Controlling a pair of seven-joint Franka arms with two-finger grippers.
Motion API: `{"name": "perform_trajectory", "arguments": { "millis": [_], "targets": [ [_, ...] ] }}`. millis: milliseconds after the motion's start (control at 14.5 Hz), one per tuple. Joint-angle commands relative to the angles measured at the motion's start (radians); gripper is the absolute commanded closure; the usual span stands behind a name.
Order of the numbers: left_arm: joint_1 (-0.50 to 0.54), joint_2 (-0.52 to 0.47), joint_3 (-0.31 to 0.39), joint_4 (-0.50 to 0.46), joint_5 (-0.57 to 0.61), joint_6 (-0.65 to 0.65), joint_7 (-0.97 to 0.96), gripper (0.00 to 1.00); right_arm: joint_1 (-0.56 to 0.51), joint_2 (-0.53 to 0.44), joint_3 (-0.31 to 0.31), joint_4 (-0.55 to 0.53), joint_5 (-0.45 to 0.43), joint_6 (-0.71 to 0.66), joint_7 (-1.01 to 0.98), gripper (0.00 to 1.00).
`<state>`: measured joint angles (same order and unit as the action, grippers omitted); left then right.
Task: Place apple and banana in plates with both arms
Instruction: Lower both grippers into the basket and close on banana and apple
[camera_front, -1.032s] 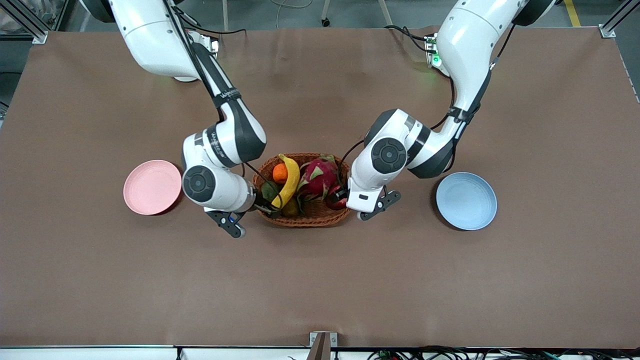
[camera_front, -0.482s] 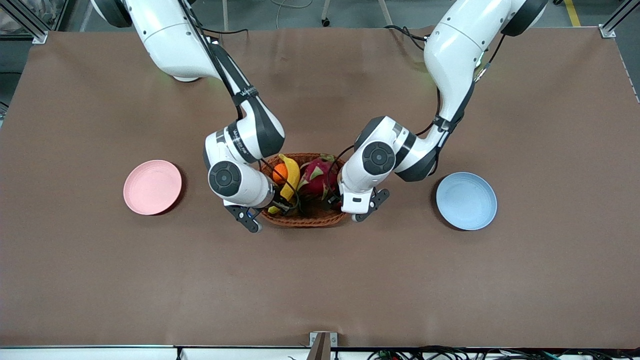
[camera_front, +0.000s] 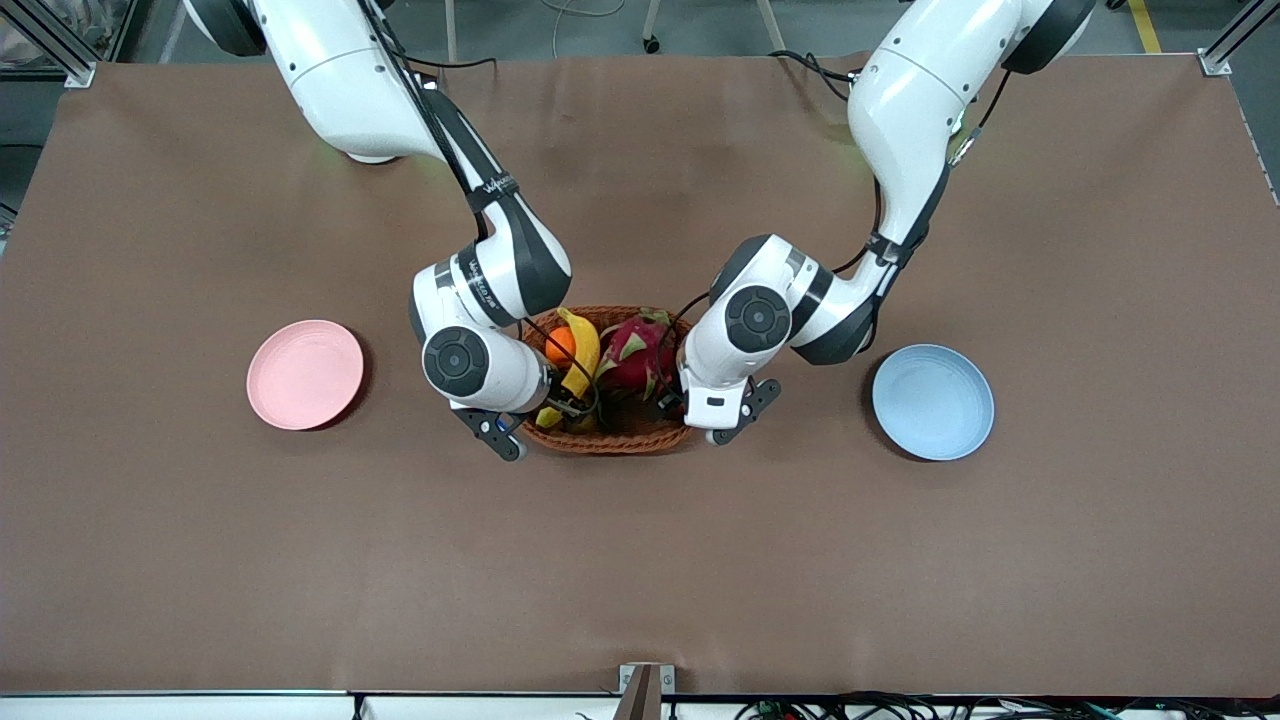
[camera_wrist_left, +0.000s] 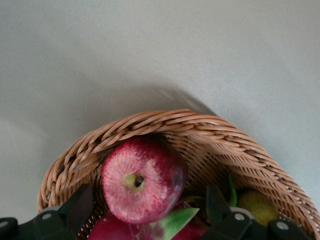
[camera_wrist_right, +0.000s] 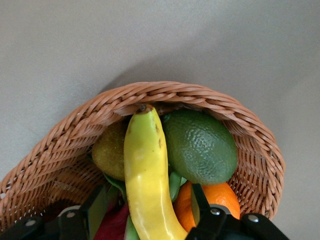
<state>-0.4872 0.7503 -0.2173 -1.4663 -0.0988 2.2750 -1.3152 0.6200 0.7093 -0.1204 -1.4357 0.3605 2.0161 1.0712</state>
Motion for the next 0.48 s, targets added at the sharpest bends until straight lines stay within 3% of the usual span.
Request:
{"name": "perform_trajectory", "arguments": {
  "millis": [0,413],
  "targets": [
    [-0.016,0.029,0.006,0.021,0.013,-0.008,-0.015,0.00,0.004,0.012,-0.004,0.009,0.011,-0.011,0.016,0.25],
    [-0.019,0.057,0.007,0.024,0.008,0.003,-0.019,0.03,0.004,0.035,-0.004,0.011,0.017,-0.007,0.012,0.29]
  ]
}}
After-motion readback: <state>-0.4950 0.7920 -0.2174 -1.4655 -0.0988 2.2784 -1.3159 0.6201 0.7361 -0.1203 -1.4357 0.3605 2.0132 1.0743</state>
